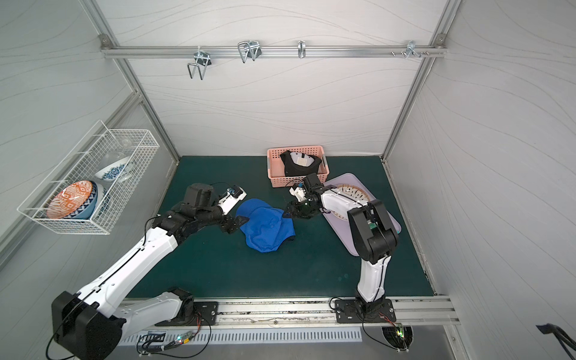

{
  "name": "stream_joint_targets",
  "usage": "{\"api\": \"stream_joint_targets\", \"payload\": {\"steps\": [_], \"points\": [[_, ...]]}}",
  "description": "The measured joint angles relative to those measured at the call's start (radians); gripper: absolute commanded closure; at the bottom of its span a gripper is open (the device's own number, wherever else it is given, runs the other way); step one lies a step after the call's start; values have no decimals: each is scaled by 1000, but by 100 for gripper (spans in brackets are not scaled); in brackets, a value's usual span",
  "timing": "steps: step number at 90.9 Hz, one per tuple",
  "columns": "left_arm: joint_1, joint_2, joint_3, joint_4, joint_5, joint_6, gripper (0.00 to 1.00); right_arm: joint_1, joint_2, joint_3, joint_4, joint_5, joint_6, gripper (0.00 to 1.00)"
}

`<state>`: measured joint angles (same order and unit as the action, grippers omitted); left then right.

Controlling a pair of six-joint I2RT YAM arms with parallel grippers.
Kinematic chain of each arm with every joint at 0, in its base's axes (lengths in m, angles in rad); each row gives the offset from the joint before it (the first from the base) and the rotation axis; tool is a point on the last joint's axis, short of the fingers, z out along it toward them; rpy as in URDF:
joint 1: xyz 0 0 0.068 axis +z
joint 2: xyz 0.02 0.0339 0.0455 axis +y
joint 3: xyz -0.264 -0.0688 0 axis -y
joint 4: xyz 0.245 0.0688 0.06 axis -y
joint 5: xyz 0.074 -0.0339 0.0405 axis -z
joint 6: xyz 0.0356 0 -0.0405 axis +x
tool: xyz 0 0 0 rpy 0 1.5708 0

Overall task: Turn the baseball cap inside out
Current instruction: Place the baseball cap at the center of the board, then adjust the baseball cap at the center of the board.

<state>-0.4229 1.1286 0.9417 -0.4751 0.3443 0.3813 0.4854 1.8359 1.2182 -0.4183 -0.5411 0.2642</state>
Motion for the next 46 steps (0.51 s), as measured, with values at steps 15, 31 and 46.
{"api": "stream_joint_targets", "payload": {"steps": [15, 31, 46], "points": [[-172, 109, 16, 34, -68, -114, 19, -23, -179, -151, 55, 53, 37, 29], [-282, 241, 16, 83, -174, -196, 17, -18, -270, -314, 169, 73, 126, 28], [-289, 336, 14, 160, -214, -253, 13, 28, -243, -393, 248, 81, 220, 28]]}}
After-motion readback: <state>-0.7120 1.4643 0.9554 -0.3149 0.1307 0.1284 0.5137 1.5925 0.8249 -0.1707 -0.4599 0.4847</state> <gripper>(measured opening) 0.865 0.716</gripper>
